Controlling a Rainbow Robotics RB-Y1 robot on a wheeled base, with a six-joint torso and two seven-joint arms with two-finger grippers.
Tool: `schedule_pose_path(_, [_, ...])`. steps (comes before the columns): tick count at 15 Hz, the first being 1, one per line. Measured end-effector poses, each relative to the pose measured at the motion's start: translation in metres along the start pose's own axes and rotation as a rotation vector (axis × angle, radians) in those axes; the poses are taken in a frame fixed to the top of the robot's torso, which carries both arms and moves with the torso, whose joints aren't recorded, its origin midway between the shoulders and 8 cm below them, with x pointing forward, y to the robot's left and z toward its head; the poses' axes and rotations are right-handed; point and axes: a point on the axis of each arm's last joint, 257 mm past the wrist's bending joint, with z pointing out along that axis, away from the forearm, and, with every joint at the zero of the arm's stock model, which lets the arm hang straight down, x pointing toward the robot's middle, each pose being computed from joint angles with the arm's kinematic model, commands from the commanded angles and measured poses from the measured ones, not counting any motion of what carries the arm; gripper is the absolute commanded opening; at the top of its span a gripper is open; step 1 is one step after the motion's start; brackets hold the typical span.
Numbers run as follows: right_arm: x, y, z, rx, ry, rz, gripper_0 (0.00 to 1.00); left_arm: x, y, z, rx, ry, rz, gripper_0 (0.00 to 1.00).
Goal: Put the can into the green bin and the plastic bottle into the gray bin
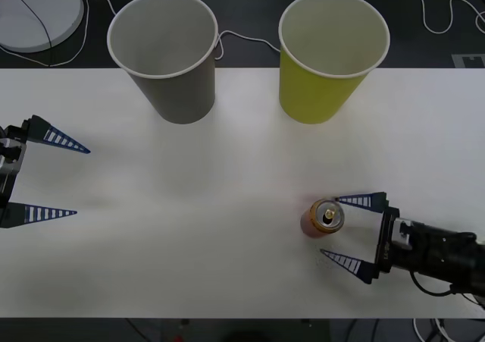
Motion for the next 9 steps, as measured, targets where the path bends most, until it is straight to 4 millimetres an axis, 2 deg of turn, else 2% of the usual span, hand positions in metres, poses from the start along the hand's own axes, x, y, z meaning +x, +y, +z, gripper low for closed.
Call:
schedule_pose_path(5, [-0.002, 0.007, 0.029, 0.009, -0.019, 0.014, 1.00, 0.000, 0.000, 0.000, 0.000, 0.000, 0.000, 1.00])
schedule_pose_path(9, [-0.006, 0.007, 0.043, 0.010, -0.032, 0.013, 1.00, 0.000, 0.000, 0.000, 0.000, 0.000, 0.000, 1.00])
